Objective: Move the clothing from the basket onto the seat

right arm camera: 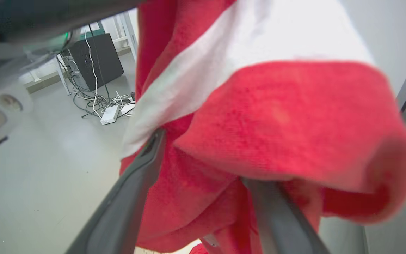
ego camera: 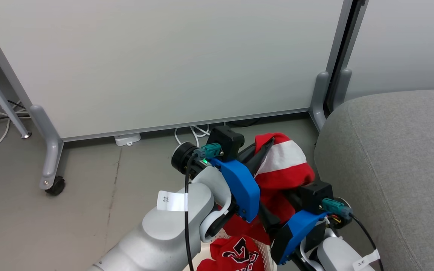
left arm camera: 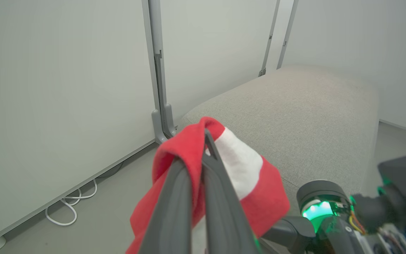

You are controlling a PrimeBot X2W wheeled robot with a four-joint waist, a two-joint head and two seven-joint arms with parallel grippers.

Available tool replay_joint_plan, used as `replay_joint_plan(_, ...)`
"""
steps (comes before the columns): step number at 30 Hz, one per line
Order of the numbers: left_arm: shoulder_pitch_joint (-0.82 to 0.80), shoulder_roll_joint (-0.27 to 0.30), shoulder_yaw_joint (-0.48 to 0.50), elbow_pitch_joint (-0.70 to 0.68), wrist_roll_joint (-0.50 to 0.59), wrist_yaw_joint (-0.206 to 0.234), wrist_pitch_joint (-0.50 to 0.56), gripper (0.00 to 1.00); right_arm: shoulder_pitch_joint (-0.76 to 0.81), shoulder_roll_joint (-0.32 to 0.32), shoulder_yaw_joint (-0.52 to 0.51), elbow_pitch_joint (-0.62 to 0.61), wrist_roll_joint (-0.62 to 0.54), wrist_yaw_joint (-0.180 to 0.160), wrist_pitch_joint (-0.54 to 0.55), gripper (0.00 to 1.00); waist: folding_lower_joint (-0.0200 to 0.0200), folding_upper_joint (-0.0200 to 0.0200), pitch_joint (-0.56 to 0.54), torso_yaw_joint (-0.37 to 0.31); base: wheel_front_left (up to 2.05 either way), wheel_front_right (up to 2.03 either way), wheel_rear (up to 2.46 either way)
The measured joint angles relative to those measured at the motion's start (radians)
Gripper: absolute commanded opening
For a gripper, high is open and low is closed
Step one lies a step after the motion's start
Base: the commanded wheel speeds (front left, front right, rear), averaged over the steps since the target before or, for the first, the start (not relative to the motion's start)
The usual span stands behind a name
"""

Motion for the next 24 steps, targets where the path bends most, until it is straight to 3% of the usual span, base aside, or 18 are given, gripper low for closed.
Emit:
replay_joint_plan(4, 0.0, 0.0, -0.006, 0.01, -0.007, 0.0, -0.002, 0.0, -0.012, 0.0, 0.021, 0.003, -0.009, 0.0, -0.01, 1.0, 0.0, 0.0, 0.001, -0.002, 0.0, 0.0, 0.0)
replay_joint_plan(5, -0.001, 0.0, -0.008, 0.011, -0.011, 0.0, -0.002, 0.0, -0.015, 0.0, 0.024, 0.003, -0.009, 0.0, -0.011, 0.76, 0.0, 0.0, 0.002, -0.002, 0.0, 0.0, 0.0)
replay_joint_plan(6, -0.001, 0.0, -0.011, 0.013, -0.013, 0.0, -0.002, 0.0, -0.017, 0.0, 0.026, 0.003, -0.012, 0.0, -0.011, 0.46, 0.0, 0.0, 0.002, -0.002, 0.0, 0.0, 0.0)
replay_joint_plan(7, -0.002, 0.0, -0.014, 0.014, -0.013, 0.0, -0.002, 0.0, -0.017, 0.0, 0.026, 0.003, -0.016, 0.0, -0.012, 0.02, 0.0, 0.0, 0.002, -0.002, 0.0, 0.0, 0.0)
replay_joint_plan(24, -0.009, 0.0, -0.038, 0.043, -0.04, 0.002, -0.026, 0.0, -0.016, 0.0, -0.012, -0.006, -0.079, 0.0, -0.005, 0.0, 0.0, 0.0, -0.005, -0.003, 0.0, 0.0, 0.0)
